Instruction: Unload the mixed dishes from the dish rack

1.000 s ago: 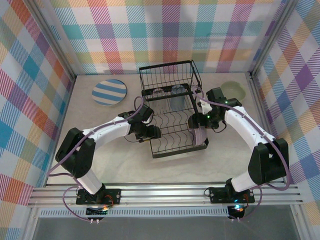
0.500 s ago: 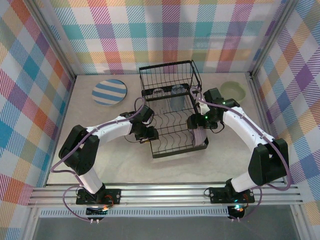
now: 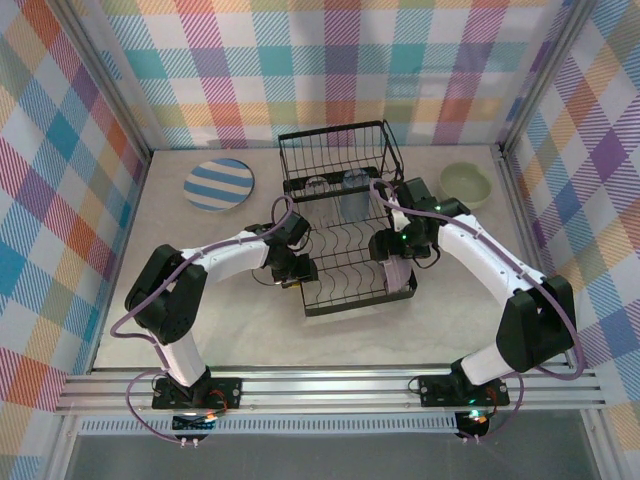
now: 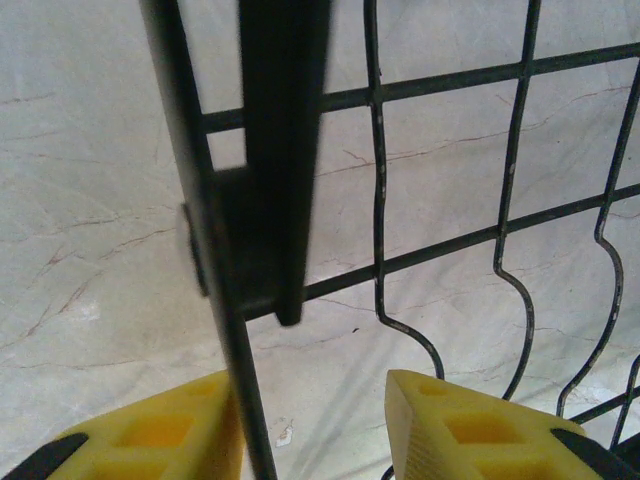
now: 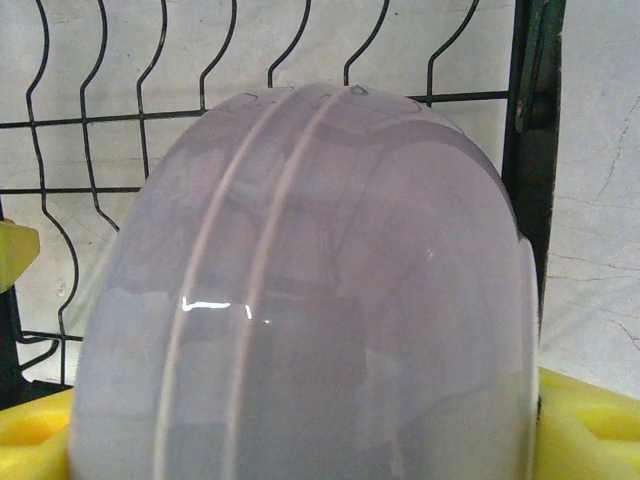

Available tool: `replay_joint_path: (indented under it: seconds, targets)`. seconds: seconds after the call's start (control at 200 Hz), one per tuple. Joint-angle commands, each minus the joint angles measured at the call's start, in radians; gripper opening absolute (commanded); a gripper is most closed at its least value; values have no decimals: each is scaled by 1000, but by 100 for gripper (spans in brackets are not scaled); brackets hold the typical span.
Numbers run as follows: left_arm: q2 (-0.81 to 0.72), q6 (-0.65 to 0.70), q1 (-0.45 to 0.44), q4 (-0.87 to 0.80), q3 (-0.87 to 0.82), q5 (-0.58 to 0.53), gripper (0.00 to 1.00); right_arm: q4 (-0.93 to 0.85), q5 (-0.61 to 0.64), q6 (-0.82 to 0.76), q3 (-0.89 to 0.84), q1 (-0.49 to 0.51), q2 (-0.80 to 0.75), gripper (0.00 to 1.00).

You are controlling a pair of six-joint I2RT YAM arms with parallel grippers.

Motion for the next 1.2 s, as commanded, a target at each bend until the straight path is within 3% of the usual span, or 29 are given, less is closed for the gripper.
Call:
replay_joint_path:
  seconds: [0.0,0.645,1.195]
  targets:
    - [21,-7,-12,55,43,56,40,7,-23,28,52,18,-15,3]
    - [20,-17,-12,37,22,28,39,41,132,17,20,20,-129,0]
    - [10,-15,-13,36,15,27,39,110,165,49,-7,20,-205,0]
